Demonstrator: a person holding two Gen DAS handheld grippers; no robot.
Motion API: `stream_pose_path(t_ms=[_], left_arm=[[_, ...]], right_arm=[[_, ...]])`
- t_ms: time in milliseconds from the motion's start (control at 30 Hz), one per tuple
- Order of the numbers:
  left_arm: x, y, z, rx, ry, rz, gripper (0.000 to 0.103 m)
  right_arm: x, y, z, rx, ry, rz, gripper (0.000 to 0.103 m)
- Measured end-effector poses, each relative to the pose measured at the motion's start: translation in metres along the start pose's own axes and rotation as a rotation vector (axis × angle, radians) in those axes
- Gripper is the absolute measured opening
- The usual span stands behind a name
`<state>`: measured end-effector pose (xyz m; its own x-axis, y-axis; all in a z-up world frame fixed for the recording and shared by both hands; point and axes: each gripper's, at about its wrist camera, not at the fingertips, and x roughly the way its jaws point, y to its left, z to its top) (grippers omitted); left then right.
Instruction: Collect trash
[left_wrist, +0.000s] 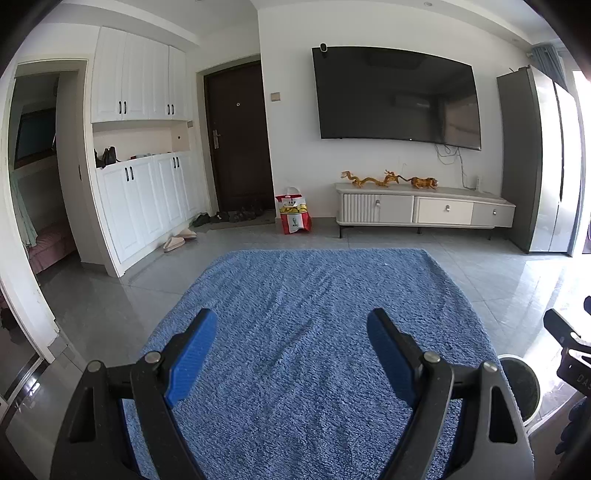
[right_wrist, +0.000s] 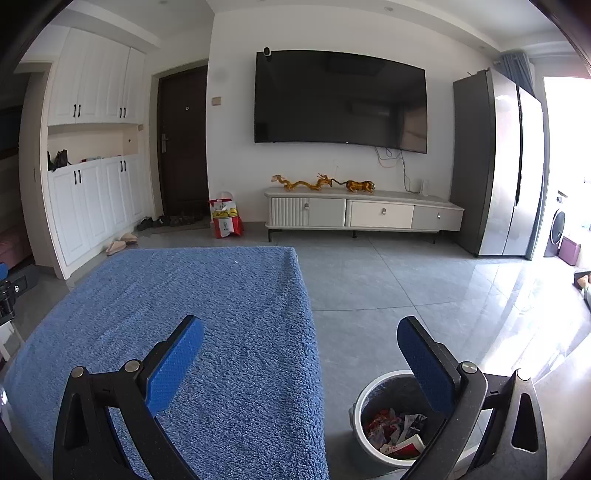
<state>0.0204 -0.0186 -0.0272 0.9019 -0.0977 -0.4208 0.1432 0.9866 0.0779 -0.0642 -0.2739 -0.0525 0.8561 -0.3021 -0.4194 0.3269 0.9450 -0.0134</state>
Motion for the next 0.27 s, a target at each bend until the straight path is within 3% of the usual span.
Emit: stream_pose_path(t_ms=[267], left_arm=[[0.0001,-0.0009,0.0017,0.006,-0.001,-0.001,0.083]], right_arm=[[0.0001,-0.0002,0.0003,-0.001,0.0,0.001,0.103]])
